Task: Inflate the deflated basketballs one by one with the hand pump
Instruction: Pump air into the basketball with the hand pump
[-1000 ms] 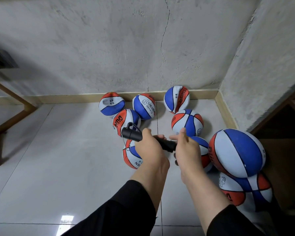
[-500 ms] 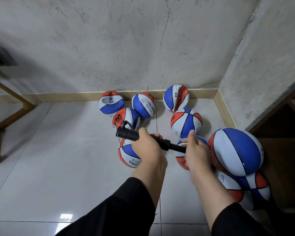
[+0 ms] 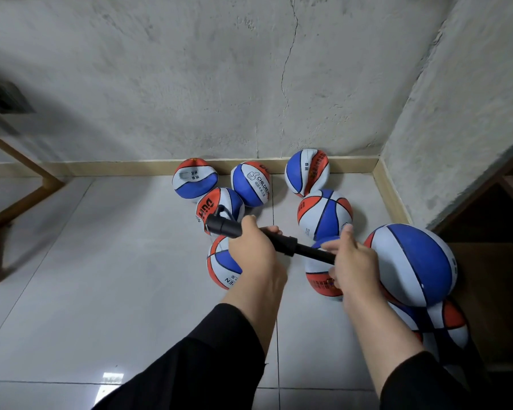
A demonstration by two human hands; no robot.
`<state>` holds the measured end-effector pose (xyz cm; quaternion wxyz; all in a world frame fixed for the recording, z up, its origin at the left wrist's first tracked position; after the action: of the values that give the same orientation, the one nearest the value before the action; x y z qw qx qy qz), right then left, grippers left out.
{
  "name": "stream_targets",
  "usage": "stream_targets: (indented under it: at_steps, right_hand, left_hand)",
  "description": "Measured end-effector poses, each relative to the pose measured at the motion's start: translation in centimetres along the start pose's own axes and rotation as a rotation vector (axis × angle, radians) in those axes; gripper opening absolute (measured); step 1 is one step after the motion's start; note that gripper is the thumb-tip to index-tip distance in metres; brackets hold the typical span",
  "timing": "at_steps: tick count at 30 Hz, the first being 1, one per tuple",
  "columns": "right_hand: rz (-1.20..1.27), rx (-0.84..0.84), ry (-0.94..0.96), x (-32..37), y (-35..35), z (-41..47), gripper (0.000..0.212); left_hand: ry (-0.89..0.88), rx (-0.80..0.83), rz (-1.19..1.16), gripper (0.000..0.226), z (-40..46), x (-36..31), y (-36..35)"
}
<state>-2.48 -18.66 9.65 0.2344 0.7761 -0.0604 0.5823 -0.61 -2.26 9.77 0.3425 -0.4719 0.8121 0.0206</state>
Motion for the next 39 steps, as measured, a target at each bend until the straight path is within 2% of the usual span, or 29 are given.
stream_targets:
  at_steps: [4,8,11,15,19,24,30,35,39]
  right_hand:
    - [0.052,0.016,-0.061,-0.9,0.1,0.3,0.058]
    - [0.025,0.091,0.017,0.7,-2.8,-0.5,0.051]
    - [0.019,0.152,0.055,1.6,-4.3,-1.4,0.053]
    - [-0.02,0.168,0.103,1.9,-4.9,-2.0,0.05]
    - [-0.014,0.087,0.074,0.5,-3.7,-1.4,0.054]
    - [0.023,-0.075,-0.056,-1.8,1.1,0.9,0.059]
    - [0.0,-0.004,-0.021,-1.5,-0.5,0.3,0.049]
    - [0.011,0.104,0.043,0.4,-3.6,-0.9,0.047]
    - [-0.04,0.178,0.069,1.4,-5.2,-2.1,0.051]
  left_hand:
    - [-0.022,-0.019,-0.01,0.037,0.6,-0.6,0.1]
    - [-0.066,-0.031,-0.001,0.035,-0.1,-0.5,-0.4]
    - [-0.081,-0.03,0.001,0.032,-0.9,0.1,-0.5]
    - [-0.066,-0.021,-0.015,0.034,-1.1,0.8,-0.2]
    - [-0.041,0.008,0.042,0.027,-1.2,0.6,-0.5]
    - [-0.037,-0.073,0.062,0.023,0.9,-1.3,0.8]
    - [-0.029,-0.047,0.005,0.031,0.5,-0.4,0.3]
    - [-0.068,-0.034,-0.026,0.026,-0.5,0.3,0.0]
    - [-0.07,-0.022,0.001,0.035,-0.7,0.8,0.3]
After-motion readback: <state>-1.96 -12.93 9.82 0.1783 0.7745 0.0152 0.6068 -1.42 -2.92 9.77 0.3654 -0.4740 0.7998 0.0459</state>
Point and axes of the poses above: each hand's wrist, its own z-axis towards the middle knuckle, its own y-axis out of the back of the hand, x = y × z, the point moved 4 cm from there along z, towards the middle knuckle, and after that the axes turned 9 degrees about y, right-handed, at the moved point
